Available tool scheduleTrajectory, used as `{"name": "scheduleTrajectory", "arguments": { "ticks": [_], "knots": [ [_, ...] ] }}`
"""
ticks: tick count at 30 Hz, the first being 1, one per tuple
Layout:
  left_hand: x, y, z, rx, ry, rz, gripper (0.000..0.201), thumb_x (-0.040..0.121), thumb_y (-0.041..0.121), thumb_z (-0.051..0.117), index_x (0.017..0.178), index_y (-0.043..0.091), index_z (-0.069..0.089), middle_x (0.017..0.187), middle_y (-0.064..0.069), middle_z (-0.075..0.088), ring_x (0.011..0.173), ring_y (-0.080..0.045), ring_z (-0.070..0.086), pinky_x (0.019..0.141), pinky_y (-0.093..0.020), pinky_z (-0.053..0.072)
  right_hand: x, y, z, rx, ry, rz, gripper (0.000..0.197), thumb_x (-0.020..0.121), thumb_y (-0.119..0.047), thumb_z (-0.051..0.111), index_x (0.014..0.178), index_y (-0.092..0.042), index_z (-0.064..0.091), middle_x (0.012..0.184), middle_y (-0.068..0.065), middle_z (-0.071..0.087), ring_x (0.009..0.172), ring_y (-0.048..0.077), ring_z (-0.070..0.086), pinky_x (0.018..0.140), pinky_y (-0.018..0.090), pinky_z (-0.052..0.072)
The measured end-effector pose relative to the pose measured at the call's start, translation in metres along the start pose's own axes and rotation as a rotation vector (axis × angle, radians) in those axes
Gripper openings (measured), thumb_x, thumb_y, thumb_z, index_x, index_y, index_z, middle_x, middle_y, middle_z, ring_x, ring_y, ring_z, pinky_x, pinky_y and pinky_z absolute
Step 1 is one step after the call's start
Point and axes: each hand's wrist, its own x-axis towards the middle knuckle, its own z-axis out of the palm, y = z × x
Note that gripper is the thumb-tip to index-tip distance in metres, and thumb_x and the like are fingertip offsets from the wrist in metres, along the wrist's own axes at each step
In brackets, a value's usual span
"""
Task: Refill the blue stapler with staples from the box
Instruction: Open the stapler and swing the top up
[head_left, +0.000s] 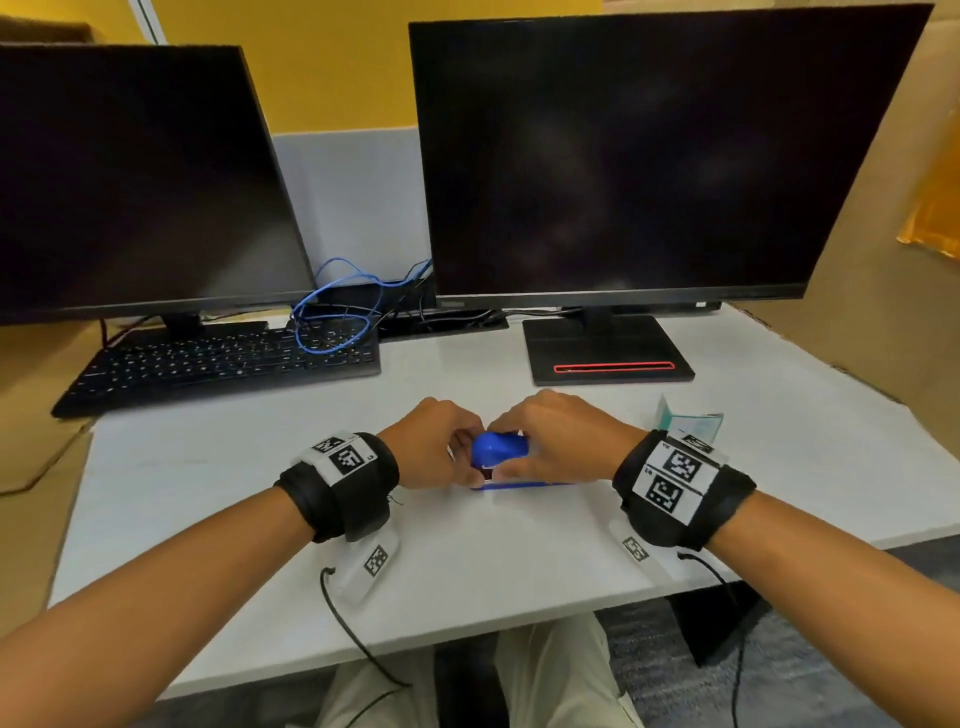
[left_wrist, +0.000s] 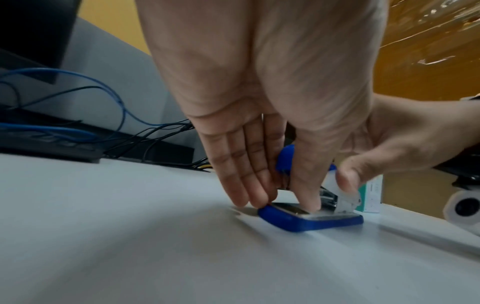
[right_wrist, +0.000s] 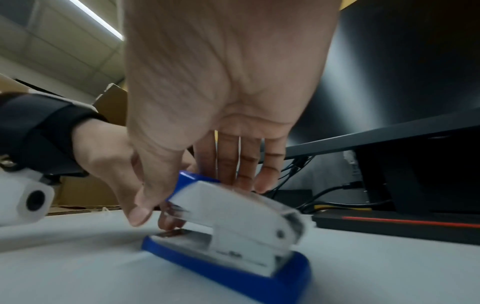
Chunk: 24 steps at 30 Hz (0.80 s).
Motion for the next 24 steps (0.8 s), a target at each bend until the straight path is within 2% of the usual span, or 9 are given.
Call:
{"name": "scheduleTrajectory", "arguments": {
  "ticks": [2,4,8,10,14,19,22,24],
  "knots": [
    [-0.001,-0.002,0.001,-0.020,0.033,0.002,0.023,0.072,0.024,0.080,0.092,0.016,0.072,0.080,0.002,0.073,0.074,-0.013,0.069,0.065,-0.009,0.047,0.007,-0.007,-0.004,-0.006,0.002,-0.019,0.034,0.084,-0.050,0.063,0.104,-0.023,0.070,0.092,-0.002,0.071,0.077,0.016,0.054,0.072,0.036,0.053],
    [-0.001,-0.003,0.004,-0.039,0.066,0.002,0.020,0.073,0.025,0.080,0.089,0.015,0.072,0.076,0.003,0.072,0.072,-0.013,0.068,0.063,-0.010,0.047,0.010,-0.009,-0.008,0.006,0.000,-0.032,0.031,0.083,-0.046,0.066,0.102,-0.022,0.072,0.091,-0.002,0.072,0.074,0.015,0.053,0.075,0.037,0.055],
    [-0.001,-0.002,0.011,-0.029,0.058,-0.046,0.033,0.069,0.036,0.081,0.094,0.016,0.074,0.085,-0.002,0.073,0.079,-0.020,0.068,0.076,-0.032,0.058,0.011,-0.006,-0.012,0.038,-0.011,-0.036,0.027,0.084,-0.042,0.071,0.102,-0.022,0.074,0.093,-0.002,0.073,0.078,0.014,0.054,0.080,0.038,0.056],
    [-0.001,0.001,0.012,-0.003,0.049,-0.061,0.033,0.070,0.036,0.080,0.095,0.016,0.075,0.086,-0.004,0.074,0.080,-0.021,0.067,0.079,-0.037,0.058,0.011,-0.006,-0.015,0.053,-0.016,-0.024,0.027,0.084,-0.042,0.072,0.103,-0.022,0.073,0.094,-0.002,0.072,0.080,0.015,0.055,0.082,0.039,0.056],
    [0.003,0.008,0.010,0.057,0.032,-0.078,0.025,0.073,0.035,0.079,0.090,0.017,0.077,0.084,-0.005,0.074,0.088,-0.020,0.062,0.082,-0.034,0.054,0.002,-0.001,-0.032,0.073,0.007,0.007,0.032,0.085,-0.040,0.073,0.110,-0.021,0.069,0.100,-0.001,0.073,0.085,0.015,0.061,0.084,0.039,0.057],
    [0.006,0.008,0.006,0.121,-0.001,-0.084,0.023,0.071,0.037,0.079,0.087,0.020,0.077,0.073,0.006,0.064,0.087,-0.013,0.048,0.081,-0.033,0.051,-0.023,0.019,-0.060,0.189,0.031,0.024,0.044,0.086,-0.032,0.074,0.126,-0.034,0.056,0.110,-0.001,0.071,0.092,0.015,0.070,0.086,0.034,0.059],
    [0.004,0.006,0.001,0.159,-0.035,-0.073,0.026,0.072,0.036,0.079,0.091,0.018,0.078,0.068,0.010,0.059,0.086,-0.010,0.043,0.071,-0.027,0.046,-0.039,0.024,-0.065,0.223,0.064,0.028,0.035,0.086,-0.029,0.074,0.119,-0.030,0.062,0.114,-0.003,0.070,0.095,0.014,0.070,0.087,0.031,0.061],
    [0.000,0.003,-0.003,0.183,-0.055,-0.069,0.027,0.072,0.036,0.080,0.090,0.017,0.077,0.068,0.010,0.059,0.085,-0.010,0.046,0.070,-0.027,0.048,-0.047,0.024,-0.066,0.269,0.094,0.038,0.033,0.085,-0.026,0.076,0.116,-0.024,0.065,0.113,-0.003,0.070,0.093,0.013,0.071,0.085,0.028,0.061]
  ]
}}
